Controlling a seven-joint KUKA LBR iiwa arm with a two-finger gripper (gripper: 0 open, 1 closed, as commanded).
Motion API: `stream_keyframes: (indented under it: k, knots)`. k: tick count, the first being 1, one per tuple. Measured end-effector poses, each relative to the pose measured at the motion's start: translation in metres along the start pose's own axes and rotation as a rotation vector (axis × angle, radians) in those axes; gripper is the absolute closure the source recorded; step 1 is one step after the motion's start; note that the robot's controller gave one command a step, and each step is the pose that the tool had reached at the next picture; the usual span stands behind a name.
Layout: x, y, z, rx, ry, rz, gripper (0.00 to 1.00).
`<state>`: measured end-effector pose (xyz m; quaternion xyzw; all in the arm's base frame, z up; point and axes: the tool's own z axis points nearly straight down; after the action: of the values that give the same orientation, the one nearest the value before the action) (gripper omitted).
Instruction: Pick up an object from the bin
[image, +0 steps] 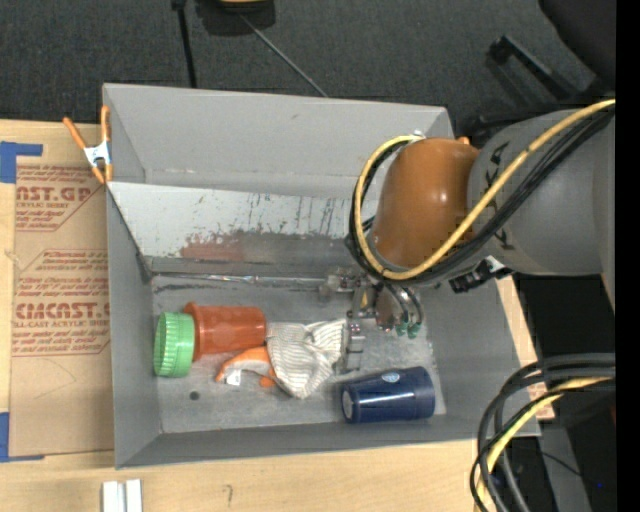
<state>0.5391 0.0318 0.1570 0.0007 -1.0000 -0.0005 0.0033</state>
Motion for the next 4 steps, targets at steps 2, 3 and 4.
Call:
stream_keyframes:
  k: [2,3,4]
  knots:
    - [0.034,0.026,0.066,-0.001,-0.011,0.085,0.0]
    - [0.044,0.034,0.053,0.0,-0.003,0.107,0.0]
    - [0.041,0.032,0.031,0.0,-0.008,0.101,0.0]
